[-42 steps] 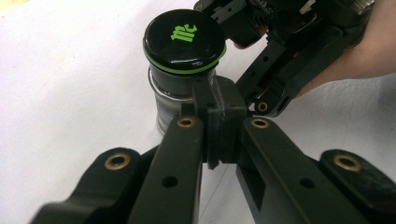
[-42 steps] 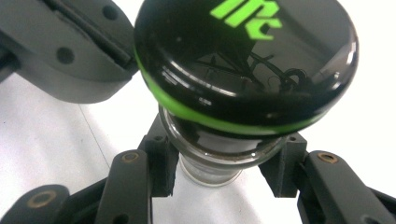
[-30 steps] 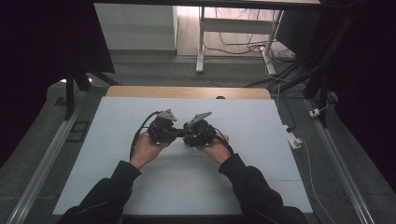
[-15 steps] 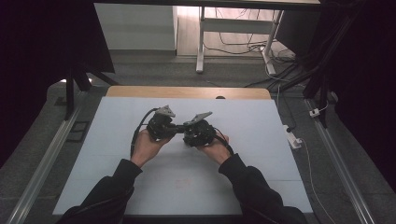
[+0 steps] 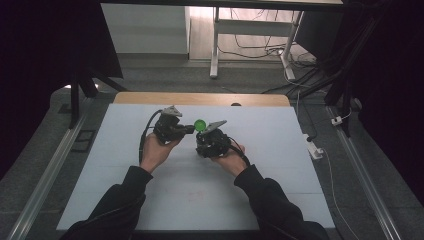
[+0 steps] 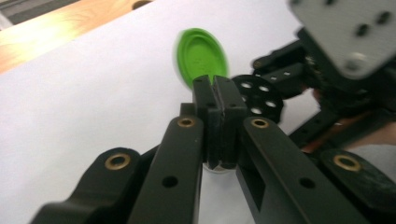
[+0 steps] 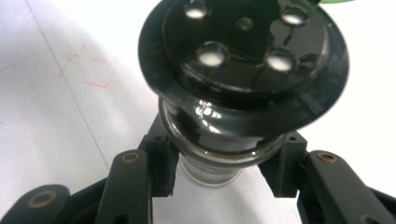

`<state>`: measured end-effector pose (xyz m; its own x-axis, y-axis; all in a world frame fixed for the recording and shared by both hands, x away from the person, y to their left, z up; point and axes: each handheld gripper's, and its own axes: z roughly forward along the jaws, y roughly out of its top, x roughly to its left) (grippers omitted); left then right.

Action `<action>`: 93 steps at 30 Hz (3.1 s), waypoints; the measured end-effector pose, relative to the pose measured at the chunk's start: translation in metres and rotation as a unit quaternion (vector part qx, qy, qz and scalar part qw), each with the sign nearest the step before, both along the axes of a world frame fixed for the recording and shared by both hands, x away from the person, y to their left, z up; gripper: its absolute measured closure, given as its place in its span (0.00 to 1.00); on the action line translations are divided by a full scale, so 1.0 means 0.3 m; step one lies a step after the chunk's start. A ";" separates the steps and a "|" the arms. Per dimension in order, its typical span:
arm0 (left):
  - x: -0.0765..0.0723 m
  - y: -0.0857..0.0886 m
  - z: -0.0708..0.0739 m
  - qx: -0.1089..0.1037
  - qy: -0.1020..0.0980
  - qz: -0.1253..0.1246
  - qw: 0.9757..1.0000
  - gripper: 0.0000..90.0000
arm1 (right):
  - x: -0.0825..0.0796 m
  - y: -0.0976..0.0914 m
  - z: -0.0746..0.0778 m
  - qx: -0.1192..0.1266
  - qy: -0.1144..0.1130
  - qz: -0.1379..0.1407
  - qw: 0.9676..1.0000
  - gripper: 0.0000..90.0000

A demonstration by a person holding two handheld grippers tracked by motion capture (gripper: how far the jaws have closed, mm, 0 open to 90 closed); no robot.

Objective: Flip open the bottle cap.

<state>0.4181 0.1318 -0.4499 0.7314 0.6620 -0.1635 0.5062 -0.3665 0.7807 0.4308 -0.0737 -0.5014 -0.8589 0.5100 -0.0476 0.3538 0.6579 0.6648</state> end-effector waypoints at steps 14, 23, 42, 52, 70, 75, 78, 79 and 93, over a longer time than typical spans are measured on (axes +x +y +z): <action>-0.020 -0.012 -0.020 0.029 0.002 -0.009 1.000 0.86 | -0.002 0.001 0.000 -0.001 -0.001 -0.002 1.000 0.57; -0.058 0.014 -0.014 0.032 0.007 -0.012 0.999 0.72 | -0.015 -0.009 0.005 0.001 -0.004 -0.018 1.000 0.47; -0.166 0.059 -0.022 0.017 0.039 -0.015 0.999 0.22 | -0.092 -0.076 0.067 0.052 0.031 -0.020 0.998 0.25; -0.229 0.104 -0.024 0.009 0.045 -0.013 0.999 0.11 | -0.124 -0.105 0.098 0.066 0.048 -0.025 0.996 0.16; -0.376 0.202 -0.027 -0.010 0.040 -0.004 0.999 0.00 | -0.256 -0.201 0.148 0.081 0.037 -0.004 0.996 0.05; -0.431 0.241 -0.030 -0.015 0.038 0.007 0.999 0.00 | -0.293 -0.254 0.163 0.087 0.032 -0.011 0.996 0.01; -0.464 0.268 -0.030 -0.020 0.036 0.013 0.999 0.00 | -0.317 -0.295 0.171 0.091 0.029 -0.021 0.995 0.00; -0.475 0.277 -0.030 -0.021 0.035 0.016 0.999 0.00 | -0.325 -0.311 0.174 0.092 0.026 -0.023 0.995 0.00; -0.640 0.424 -0.049 -0.043 0.027 0.067 0.996 0.00 | -0.459 -0.534 0.200 0.117 -0.006 -0.099 0.988 0.00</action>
